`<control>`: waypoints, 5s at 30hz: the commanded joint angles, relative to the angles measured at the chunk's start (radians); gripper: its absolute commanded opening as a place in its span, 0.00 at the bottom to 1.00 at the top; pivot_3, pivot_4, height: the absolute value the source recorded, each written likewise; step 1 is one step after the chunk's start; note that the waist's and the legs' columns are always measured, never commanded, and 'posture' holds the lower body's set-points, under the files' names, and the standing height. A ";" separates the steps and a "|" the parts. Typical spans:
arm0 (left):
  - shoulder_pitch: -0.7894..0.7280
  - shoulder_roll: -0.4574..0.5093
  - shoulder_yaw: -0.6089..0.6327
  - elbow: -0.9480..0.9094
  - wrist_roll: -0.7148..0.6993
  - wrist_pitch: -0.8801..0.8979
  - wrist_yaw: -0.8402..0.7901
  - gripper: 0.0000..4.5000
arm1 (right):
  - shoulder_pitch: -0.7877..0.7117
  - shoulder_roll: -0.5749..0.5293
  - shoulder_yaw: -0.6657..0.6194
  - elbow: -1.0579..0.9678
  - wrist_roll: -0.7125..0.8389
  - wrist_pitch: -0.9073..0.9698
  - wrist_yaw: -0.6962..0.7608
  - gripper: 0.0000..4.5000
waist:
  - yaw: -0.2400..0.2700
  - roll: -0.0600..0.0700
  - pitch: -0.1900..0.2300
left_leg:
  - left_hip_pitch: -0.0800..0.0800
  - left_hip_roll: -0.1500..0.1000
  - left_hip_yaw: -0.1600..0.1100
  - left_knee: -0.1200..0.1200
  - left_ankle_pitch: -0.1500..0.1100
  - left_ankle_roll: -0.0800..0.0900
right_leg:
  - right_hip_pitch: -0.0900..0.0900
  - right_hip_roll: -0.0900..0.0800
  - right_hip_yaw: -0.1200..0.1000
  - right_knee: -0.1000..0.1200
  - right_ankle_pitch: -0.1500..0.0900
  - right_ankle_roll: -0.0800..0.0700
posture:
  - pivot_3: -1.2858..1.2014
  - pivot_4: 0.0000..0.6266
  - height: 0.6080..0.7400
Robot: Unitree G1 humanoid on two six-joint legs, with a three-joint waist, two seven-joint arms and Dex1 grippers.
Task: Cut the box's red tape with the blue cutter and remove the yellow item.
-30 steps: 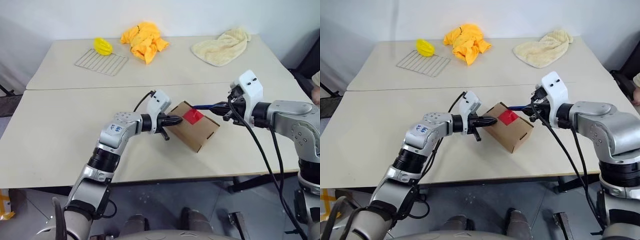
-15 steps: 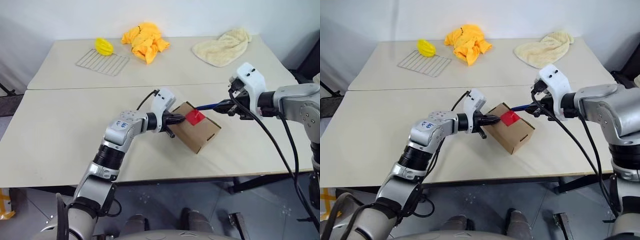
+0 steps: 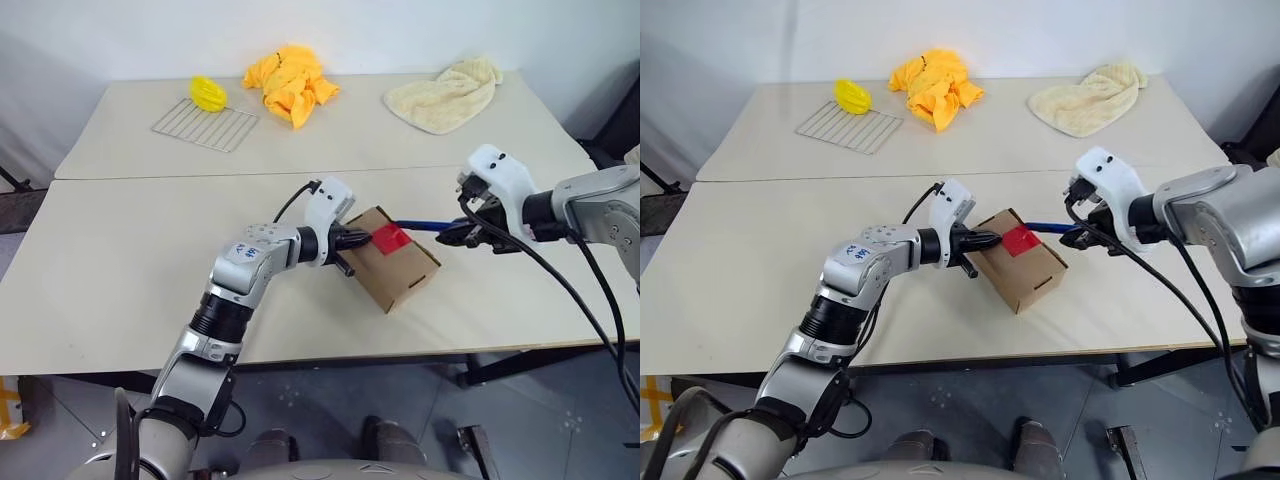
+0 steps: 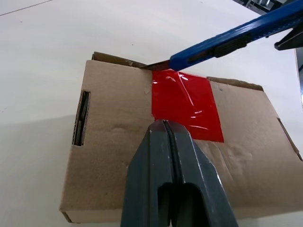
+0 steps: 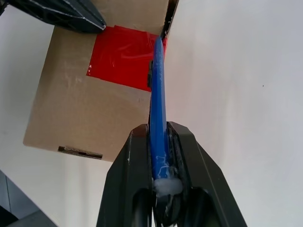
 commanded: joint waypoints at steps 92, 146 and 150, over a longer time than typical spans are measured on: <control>-0.054 -0.078 -0.025 0.293 0.151 -0.182 0.152 0.00 | -0.534 -0.091 0.754 0.264 -0.236 0.005 0.733 0.04 | -0.005 0.000 0.000 | 0.001 0.000 -0.001 0.005 -0.001 -0.001 | 0.003 0.000 0.000 0.001 0.000 0.000 | 0.52 0.24 1.00; -0.104 0.055 0.155 -0.048 0.022 0.101 0.039 0.00 | 0.706 0.211 -0.607 0.058 -0.305 -0.644 -0.275 1.00 | -0.002 -0.001 -0.002 | 0.000 0.001 -0.001 0.008 -0.001 0.000 | 0.004 0.000 -0.001 0.001 0.001 0.000 | 0.52 0.24 1.00; -0.077 0.096 0.204 -0.118 -0.011 0.192 0.054 0.00 | 0.609 0.186 -0.587 0.033 -0.257 -0.617 -0.236 1.00 | -0.003 -0.001 -0.002 | 0.001 0.001 -0.001 0.007 -0.001 0.000 | 0.004 0.000 -0.001 0.001 0.001 0.000 | 0.52 0.24 1.00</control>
